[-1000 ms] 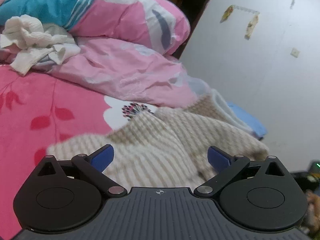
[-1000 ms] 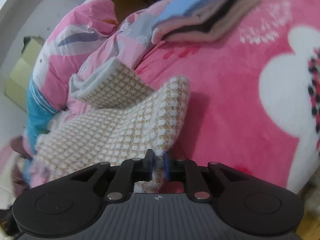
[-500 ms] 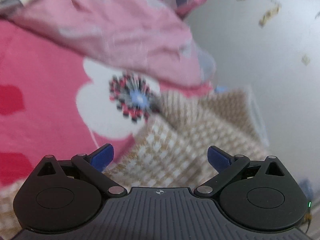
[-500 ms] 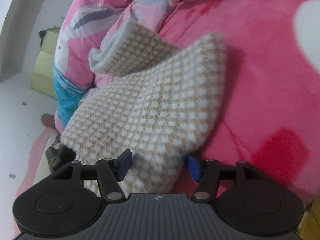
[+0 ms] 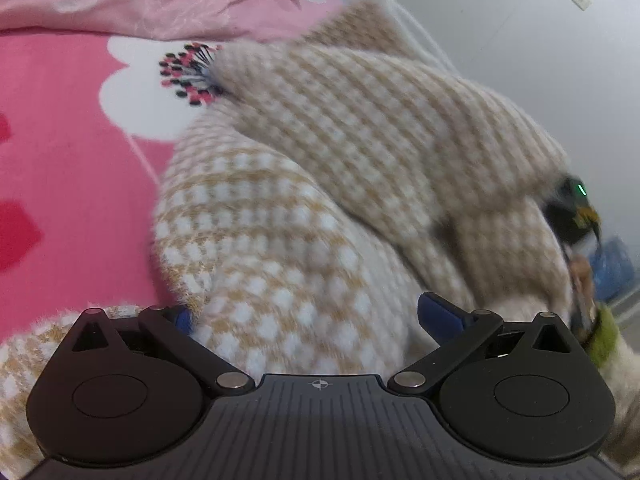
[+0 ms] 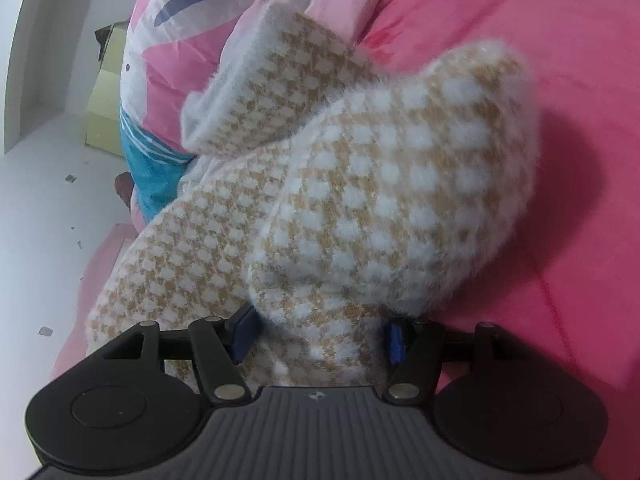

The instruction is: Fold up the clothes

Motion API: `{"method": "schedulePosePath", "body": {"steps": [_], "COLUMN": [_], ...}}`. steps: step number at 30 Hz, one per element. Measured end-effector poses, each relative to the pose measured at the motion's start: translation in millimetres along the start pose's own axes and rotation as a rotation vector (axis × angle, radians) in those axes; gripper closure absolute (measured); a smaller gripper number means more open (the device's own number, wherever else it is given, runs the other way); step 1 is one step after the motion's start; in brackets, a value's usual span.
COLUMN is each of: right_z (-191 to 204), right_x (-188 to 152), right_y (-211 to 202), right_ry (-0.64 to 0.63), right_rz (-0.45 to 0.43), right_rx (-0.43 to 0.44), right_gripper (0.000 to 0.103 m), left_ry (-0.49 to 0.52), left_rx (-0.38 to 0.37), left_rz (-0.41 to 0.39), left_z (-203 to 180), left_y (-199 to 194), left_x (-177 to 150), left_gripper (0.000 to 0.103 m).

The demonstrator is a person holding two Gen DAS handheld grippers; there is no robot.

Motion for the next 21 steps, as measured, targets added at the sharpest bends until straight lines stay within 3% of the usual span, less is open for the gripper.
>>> {"method": "schedulePosePath", "body": {"steps": [8, 15, 18, 21], "right_z": [44, 110, 141, 162], "right_x": [26, 39, 35, 34], "right_y": [72, 163, 198, 207], "right_ry": [-0.053, -0.226, -0.312, -0.396], "right_rz": [0.147, 0.314, 0.356, 0.346], "right_rx": [0.068, 0.103, 0.085, 0.003], "right_gripper": [0.038, 0.038, 0.031, 0.025], "left_ry": [-0.047, -0.108, -0.114, -0.122], "left_rx": [-0.019, -0.013, 0.004, 0.018], "left_rz": [0.006, -0.041, -0.069, -0.097], "left_z": [-29, -52, -59, -63], "left_y": [-18, -35, -40, -44], "left_x": [-39, -74, -85, -93], "left_gripper": [0.000, 0.000, 0.000, 0.000]}}
Point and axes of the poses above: each gripper's, at about its wrist camera, not at the fingertips, and y roughly the way its jaws point, z to its left, x to its top, the point moved 8 cm from there along y, roughly the way its jaws point, and after that the axes turned 10 degrees about -x, right-handed, at the moved point
